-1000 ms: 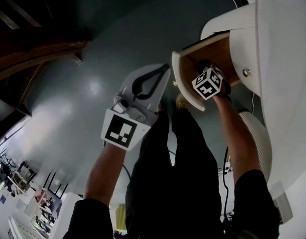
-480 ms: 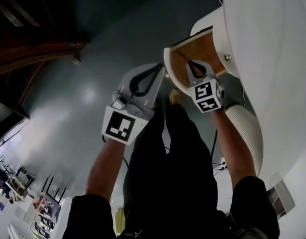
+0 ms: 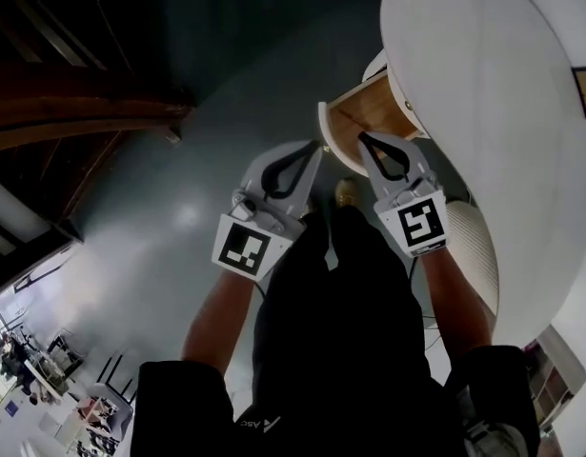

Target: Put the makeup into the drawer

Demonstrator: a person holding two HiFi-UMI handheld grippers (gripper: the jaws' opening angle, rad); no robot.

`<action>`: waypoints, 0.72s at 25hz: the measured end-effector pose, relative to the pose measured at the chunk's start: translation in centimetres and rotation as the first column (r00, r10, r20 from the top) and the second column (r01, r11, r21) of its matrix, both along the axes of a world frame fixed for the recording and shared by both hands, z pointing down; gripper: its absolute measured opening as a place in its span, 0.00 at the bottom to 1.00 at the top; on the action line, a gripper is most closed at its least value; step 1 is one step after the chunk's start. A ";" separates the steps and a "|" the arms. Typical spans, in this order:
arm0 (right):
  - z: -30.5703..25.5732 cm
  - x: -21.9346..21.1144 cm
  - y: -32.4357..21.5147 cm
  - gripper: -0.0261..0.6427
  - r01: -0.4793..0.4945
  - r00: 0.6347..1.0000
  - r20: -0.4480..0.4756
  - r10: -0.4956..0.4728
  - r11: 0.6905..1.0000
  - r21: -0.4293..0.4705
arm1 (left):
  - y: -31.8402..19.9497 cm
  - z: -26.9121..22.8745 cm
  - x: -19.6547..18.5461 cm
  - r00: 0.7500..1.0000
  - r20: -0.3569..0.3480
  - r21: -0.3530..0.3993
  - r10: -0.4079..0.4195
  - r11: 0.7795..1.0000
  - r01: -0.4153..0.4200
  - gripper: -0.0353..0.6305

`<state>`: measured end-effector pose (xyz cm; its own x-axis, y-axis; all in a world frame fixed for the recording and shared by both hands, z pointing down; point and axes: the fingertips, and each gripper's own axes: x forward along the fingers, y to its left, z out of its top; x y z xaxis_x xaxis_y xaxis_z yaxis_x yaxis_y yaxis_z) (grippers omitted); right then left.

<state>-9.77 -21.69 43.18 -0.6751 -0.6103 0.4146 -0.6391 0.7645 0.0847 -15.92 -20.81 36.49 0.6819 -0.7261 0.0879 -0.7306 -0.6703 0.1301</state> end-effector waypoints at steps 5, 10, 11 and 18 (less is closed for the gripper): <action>-9.7 -0.1 2.8 0.04 -0.020 0.986 0.164 0.007 0.997 0.079 | 2.6 -6.3 1.1 1.000 -0.025 0.062 0.018 0.998 -0.016 0.07; -16.2 -0.2 6.4 0.04 -0.004 0.958 0.287 -0.026 0.995 0.104 | 5.7 -10.4 1.7 0.998 -0.044 0.100 0.046 0.994 -0.041 0.07; -17.0 0.0 7.1 0.04 -0.004 0.953 0.301 -0.028 0.994 0.105 | 6.3 -11.0 1.9 0.998 -0.046 0.107 0.051 0.993 -0.046 0.07; -20.6 1.2 10.7 0.04 -0.014 0.930 0.365 -0.036 0.991 0.132 | 9.0 -14.1 2.2 0.995 -0.080 0.139 0.063 0.989 -0.052 0.07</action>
